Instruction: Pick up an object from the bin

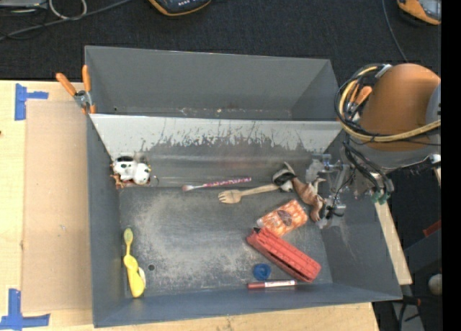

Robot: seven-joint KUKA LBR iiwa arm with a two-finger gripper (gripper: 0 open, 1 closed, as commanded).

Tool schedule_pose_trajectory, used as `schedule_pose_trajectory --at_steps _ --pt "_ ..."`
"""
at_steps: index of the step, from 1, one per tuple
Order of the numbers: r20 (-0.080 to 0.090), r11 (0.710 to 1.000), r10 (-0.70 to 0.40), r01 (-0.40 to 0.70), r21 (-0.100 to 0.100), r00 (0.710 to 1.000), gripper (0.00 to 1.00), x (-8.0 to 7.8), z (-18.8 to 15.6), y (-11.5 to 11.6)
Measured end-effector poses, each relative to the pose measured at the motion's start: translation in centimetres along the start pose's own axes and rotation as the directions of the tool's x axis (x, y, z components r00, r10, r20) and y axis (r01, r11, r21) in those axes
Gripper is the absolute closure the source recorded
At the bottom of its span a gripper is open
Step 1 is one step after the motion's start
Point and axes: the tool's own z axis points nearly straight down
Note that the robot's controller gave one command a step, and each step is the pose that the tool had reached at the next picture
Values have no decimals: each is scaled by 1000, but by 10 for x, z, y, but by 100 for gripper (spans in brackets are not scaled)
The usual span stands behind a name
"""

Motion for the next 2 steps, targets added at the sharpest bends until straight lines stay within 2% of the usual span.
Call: schedule_pose_trajectory --at_steps 1,2 --pt "8 1000 -3 3 1 1000 0 -2 -5 0" --pt "10 1000 20 -20 1 1000 0 25 56 -8"
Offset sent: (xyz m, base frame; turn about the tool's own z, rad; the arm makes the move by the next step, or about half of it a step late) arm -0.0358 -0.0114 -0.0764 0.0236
